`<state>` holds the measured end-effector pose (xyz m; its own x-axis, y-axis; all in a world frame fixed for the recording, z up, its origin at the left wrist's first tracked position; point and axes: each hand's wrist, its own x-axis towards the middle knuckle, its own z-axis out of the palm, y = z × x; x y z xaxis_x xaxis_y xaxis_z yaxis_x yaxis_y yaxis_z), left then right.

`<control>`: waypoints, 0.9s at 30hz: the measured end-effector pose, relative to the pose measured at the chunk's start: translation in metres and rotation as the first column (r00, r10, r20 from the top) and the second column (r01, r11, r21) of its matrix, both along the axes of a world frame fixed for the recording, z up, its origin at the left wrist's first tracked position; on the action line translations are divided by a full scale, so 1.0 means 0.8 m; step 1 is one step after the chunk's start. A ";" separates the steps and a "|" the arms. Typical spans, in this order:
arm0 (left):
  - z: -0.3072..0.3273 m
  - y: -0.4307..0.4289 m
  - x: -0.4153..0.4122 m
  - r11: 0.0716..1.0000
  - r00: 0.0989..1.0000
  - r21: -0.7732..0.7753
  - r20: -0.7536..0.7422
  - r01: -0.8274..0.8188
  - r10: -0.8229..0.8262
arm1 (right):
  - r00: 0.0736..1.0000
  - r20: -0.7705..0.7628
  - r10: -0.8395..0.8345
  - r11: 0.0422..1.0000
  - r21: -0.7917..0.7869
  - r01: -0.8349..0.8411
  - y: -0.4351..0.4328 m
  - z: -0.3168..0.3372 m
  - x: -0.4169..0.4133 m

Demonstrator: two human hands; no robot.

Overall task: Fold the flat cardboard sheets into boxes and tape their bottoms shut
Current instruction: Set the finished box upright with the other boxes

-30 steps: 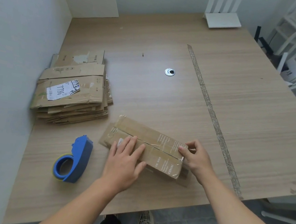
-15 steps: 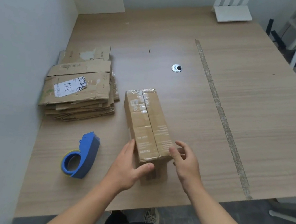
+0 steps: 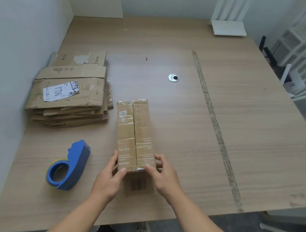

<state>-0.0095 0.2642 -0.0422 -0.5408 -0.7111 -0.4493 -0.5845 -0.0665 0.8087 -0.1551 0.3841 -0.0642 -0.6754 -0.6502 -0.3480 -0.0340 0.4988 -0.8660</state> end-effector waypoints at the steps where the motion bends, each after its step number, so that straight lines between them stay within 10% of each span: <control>1: -0.001 0.001 -0.002 1.000 1.000 0.002 -0.001 -0.010 0.010 | 1.000 -0.003 -0.009 1.000 -0.006 0.009 0.000 -0.001 0.000; 20: 0.003 0.023 -0.027 0.985 0.997 -0.161 0.020 -0.065 0.069 | 0.979 -0.145 0.145 0.960 0.261 -0.104 -0.025 0.004 0.003; 27: -0.011 -0.007 -0.012 0.996 1.000 -0.091 0.012 0.015 -0.014 | 0.995 0.059 0.080 0.996 0.037 -0.082 -0.001 0.008 -0.014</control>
